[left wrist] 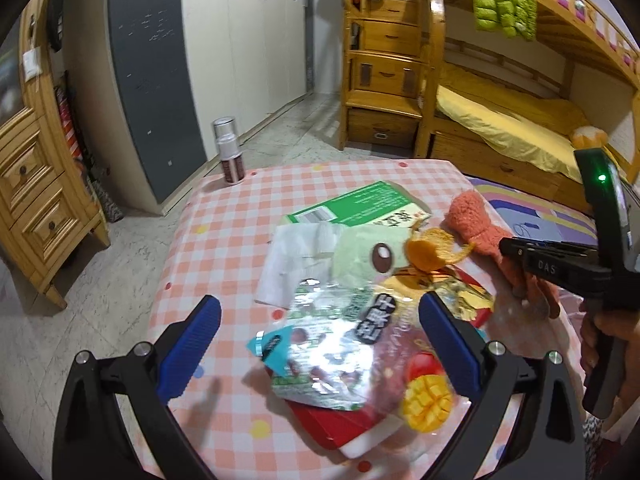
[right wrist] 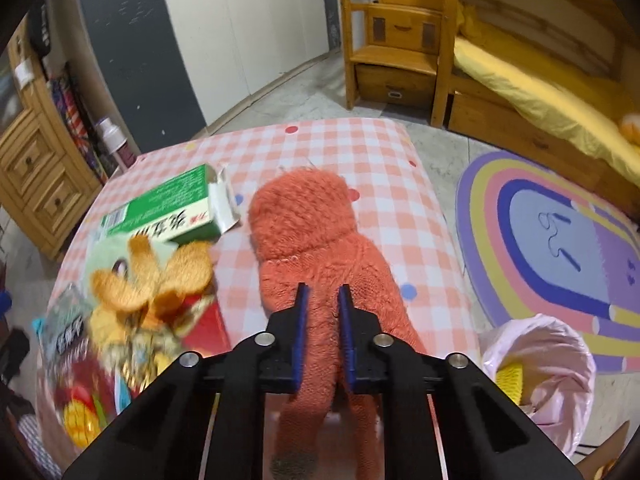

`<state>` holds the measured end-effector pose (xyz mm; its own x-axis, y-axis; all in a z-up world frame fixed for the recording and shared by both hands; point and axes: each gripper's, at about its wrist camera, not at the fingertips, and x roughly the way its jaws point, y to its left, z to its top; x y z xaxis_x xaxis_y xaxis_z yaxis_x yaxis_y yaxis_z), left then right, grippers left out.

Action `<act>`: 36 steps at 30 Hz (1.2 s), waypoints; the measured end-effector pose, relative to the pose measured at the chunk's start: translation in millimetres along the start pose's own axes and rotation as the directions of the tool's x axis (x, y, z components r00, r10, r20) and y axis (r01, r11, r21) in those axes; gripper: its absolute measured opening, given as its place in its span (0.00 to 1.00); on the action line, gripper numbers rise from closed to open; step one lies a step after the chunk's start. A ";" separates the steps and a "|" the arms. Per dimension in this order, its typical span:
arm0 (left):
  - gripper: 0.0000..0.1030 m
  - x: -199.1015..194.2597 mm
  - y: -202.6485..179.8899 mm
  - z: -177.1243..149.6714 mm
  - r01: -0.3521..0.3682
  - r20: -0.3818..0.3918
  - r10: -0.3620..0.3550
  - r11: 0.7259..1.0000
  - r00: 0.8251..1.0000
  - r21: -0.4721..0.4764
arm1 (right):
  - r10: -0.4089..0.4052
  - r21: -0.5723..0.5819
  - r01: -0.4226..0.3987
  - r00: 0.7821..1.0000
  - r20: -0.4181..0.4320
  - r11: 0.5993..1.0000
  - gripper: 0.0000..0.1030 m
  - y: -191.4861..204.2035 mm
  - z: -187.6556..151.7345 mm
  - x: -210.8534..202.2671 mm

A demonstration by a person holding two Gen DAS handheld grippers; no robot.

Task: Collect trash
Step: 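Grasp the orange glove with the right tool while the left tool grasps orange peel, then carry the glove and peel over the bin and open both tools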

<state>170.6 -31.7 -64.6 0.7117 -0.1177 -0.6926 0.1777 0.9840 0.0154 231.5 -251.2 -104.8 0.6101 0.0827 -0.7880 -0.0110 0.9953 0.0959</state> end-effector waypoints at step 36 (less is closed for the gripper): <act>0.47 99.4 -92.4 34.4 0.071 -0.194 -0.052 0.993 0.980 0.094 | 0.048 0.059 -0.060 0.983 0.179 0.996 0.11 -36.7 -18.2 -106.5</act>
<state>248.2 -138.9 -110.1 0.5559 -0.1403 -0.8193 0.2910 0.9561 0.0337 152.4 -295.7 -35.4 0.7408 0.1204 -0.6609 -0.0009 0.9840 0.1782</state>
